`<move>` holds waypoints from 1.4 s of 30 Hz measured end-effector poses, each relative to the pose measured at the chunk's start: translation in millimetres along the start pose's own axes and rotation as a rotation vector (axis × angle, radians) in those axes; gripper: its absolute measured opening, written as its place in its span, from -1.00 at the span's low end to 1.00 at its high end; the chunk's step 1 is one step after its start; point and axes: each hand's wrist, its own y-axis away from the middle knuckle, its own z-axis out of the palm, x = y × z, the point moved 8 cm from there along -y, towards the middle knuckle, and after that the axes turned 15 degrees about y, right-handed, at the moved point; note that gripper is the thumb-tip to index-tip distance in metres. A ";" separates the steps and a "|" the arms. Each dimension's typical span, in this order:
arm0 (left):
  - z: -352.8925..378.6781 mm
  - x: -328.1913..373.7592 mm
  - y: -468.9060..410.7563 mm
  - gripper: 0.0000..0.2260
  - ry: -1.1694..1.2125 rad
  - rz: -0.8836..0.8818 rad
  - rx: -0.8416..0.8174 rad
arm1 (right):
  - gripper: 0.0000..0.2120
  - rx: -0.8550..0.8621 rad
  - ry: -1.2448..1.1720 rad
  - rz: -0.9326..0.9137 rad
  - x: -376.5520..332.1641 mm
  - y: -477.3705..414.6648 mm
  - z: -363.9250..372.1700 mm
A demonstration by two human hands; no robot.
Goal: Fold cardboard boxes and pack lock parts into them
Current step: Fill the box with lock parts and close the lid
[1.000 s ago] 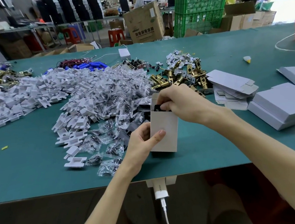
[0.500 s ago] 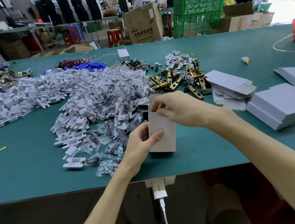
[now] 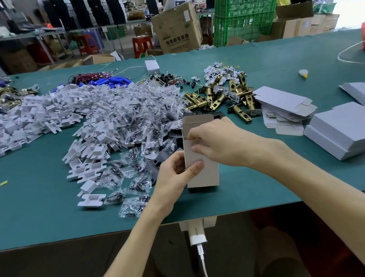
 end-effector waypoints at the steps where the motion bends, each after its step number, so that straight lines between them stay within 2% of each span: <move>1: 0.1 0.5 -0.1 -0.75 0.001 0.002 0.000 | -0.80 0.016 0.022 -0.002 -1.2 0.5 0.5; 15: -1.6 -2.6 -0.8 -0.70 0.013 -0.023 0.021 | -0.85 0.032 -0.036 0.015 -1.7 6.4 -3.9; 19: -1.1 -0.7 0.1 -0.66 0.002 -0.020 0.032 | -0.82 0.057 0.001 0.068 -3.3 8.8 -11.8; 27: -1.2 -0.8 0.7 -0.63 0.000 -0.024 0.048 | -0.85 0.313 0.095 0.158 -6.0 7.8 -49.3; 32: -1.8 -2.5 0.9 -0.59 -0.008 -0.047 0.055 | -0.87 0.408 0.067 0.089 -24.2 -15.3 -57.9; 37: -3.3 -3.6 0.0 -0.59 -0.023 -0.053 0.068 | -0.93 0.293 0.168 0.117 -31.8 -66.7 -47.3; 40: -5.0 -5.0 -0.7 -0.63 -0.041 -0.059 0.068 | -0.69 0.165 0.259 0.139 -40.3 -97.8 -36.4; 42: -5.1 -3.4 -0.3 -0.66 -0.069 -0.042 0.067 | -0.71 0.077 0.265 0.124 -50.7 -115.0 -25.1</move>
